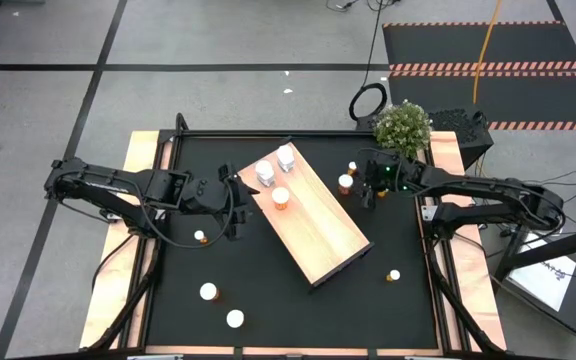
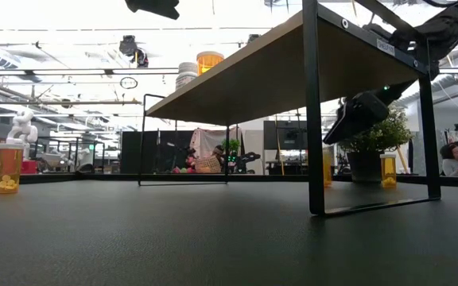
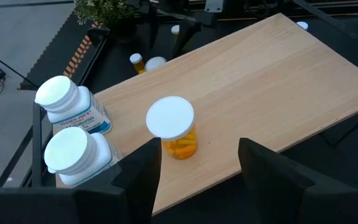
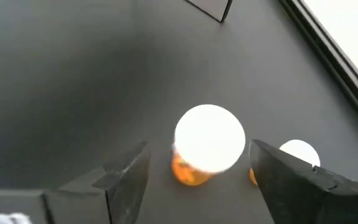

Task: Pick and place medicine bottles onto shelf by color
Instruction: Put the top orange capsule bottle on the shelf aligned with the orange capsule bottle

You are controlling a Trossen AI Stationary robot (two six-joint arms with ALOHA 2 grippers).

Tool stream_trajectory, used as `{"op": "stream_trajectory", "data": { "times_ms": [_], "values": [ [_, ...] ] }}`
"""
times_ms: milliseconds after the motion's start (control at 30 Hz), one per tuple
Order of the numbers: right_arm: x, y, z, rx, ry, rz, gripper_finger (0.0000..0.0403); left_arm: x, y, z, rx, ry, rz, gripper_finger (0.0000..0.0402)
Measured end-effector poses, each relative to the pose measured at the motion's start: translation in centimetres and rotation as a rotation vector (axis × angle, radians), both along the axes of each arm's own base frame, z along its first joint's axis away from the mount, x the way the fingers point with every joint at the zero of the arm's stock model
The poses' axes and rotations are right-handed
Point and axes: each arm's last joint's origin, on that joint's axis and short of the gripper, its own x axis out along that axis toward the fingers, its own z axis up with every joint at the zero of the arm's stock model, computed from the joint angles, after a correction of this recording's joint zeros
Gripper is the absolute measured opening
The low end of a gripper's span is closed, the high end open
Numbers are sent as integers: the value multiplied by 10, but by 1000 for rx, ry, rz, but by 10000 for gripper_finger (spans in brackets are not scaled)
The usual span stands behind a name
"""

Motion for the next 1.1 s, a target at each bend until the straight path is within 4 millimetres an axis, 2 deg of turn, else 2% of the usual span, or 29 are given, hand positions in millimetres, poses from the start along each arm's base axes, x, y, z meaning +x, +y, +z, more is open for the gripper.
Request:
{"op": "stream_trajectory", "data": {
  "times_ms": [167,300,567,833,1100],
  "values": [
    [0,2,-3,-23,11,32,276,1,0,1,-5,-10,2,214],
    [-1,4,-10,-65,-43,45,277,2,0,2,-8,-28,2,214],
    [5,0,-8,-116,-125,45,277,2,0,3,-4,-33,-1,214],
    [16,-11,-24,-108,-119,22,277,3,0,4,-5,-47,-2,214],
    [16,-21,-38,-55,-62,4,277,3,0,4,-5,-47,-2,214]
  ]
}}
